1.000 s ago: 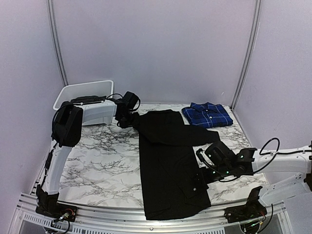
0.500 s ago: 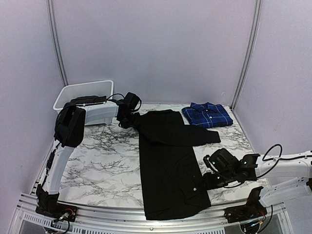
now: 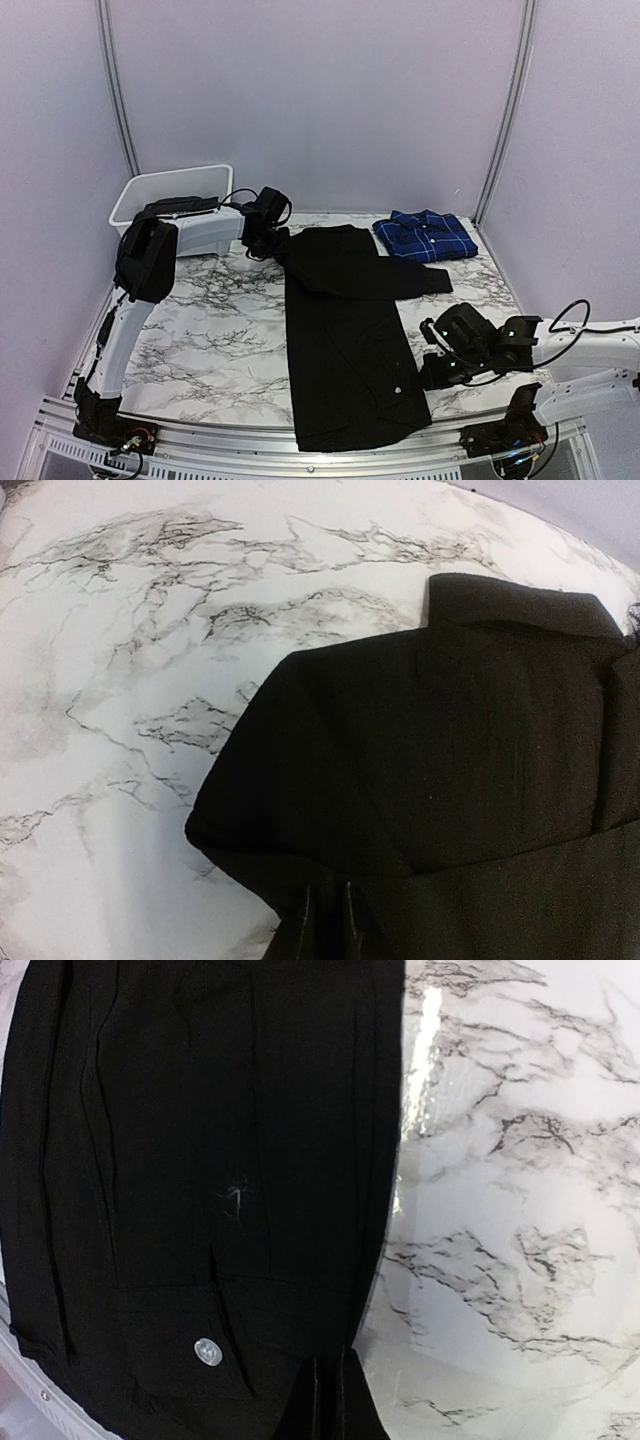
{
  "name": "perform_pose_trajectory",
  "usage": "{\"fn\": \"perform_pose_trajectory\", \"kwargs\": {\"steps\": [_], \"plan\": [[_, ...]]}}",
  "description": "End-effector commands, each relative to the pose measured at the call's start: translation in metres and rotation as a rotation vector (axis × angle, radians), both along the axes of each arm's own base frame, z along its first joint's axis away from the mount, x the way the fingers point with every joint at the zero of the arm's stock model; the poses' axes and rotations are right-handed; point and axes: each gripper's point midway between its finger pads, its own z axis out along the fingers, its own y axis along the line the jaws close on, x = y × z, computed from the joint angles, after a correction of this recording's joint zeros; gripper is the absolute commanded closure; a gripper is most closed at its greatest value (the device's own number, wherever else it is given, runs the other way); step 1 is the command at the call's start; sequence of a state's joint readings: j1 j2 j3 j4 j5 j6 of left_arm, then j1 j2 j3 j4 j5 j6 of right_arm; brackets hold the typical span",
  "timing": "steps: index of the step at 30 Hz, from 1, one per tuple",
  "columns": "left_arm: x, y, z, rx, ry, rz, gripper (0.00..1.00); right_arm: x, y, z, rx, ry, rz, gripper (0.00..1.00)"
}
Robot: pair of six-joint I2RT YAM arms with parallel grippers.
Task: Fold and stack the long sleeve shirts
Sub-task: Fold the 1/3-folded shirt at the center of the board.
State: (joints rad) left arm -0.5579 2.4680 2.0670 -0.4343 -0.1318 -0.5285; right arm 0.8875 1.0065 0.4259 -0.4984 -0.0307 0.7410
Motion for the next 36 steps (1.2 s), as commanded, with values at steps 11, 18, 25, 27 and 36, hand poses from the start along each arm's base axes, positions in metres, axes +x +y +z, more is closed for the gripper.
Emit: {"fn": "perform_pose_trajectory", "kwargs": {"steps": [11, 18, 25, 27, 36], "plan": [[0.028, -0.012, 0.049, -0.04, -0.14, -0.008, 1.0, -0.021, 0.007, 0.01, 0.049, 0.085, 0.058, 1.0], [0.041, -0.023, 0.069, -0.074, -0.195, -0.039, 1.0, -0.03, 0.013, 0.013, 0.066, 0.111, 0.1, 1.0], [0.041, -0.038, 0.045, -0.116, -0.149, -0.087, 1.0, -0.042, 0.019, 0.016, 0.089, 0.144, 0.141, 1.0], [0.039, -0.04, 0.038, -0.121, -0.135, -0.096, 1.0, -0.041, 0.019, 0.02, 0.092, 0.133, 0.14, 1.0], [0.035, -0.047, 0.041, -0.152, -0.123, -0.121, 0.77, -0.021, 0.024, 0.022, 0.12, 0.068, 0.076, 0.56]]}}
